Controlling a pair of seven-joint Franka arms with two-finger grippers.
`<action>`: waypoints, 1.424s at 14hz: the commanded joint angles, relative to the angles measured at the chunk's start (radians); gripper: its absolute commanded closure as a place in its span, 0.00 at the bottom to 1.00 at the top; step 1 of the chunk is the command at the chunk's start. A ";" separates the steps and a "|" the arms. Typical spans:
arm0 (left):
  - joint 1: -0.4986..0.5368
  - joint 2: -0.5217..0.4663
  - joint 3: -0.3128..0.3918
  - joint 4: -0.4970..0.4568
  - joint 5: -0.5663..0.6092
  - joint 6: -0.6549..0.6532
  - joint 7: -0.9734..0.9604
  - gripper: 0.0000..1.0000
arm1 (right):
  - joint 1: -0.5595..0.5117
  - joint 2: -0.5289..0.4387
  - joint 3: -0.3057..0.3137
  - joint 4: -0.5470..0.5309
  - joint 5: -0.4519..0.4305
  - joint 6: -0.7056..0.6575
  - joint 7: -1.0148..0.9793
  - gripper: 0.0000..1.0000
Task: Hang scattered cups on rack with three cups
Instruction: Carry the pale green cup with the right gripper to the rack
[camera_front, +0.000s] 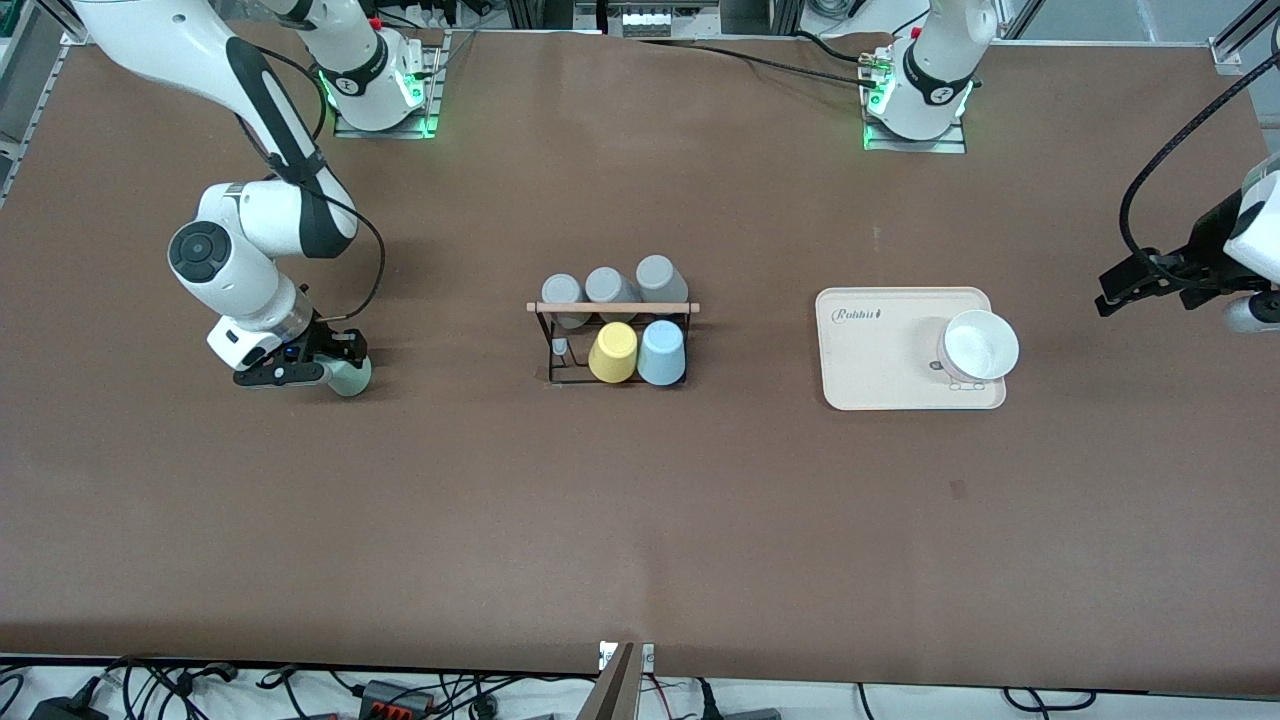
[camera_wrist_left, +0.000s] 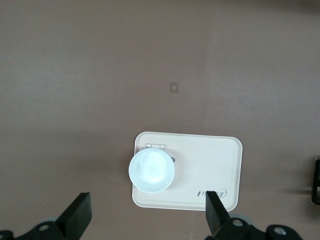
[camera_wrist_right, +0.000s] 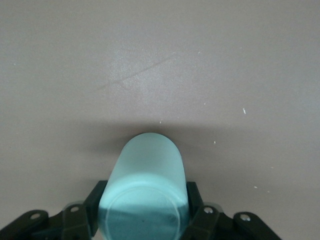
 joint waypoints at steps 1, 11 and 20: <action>0.007 -0.001 -0.004 0.016 -0.008 -0.021 0.020 0.00 | 0.003 -0.087 0.002 0.007 0.009 -0.071 -0.013 0.94; -0.074 -0.002 0.058 0.014 -0.010 -0.011 0.020 0.00 | 0.077 -0.165 0.216 0.308 0.008 -0.432 0.536 0.94; -0.068 -0.019 0.045 0.008 -0.008 -0.039 0.020 0.00 | 0.264 -0.053 0.216 0.470 -0.004 -0.435 0.884 0.94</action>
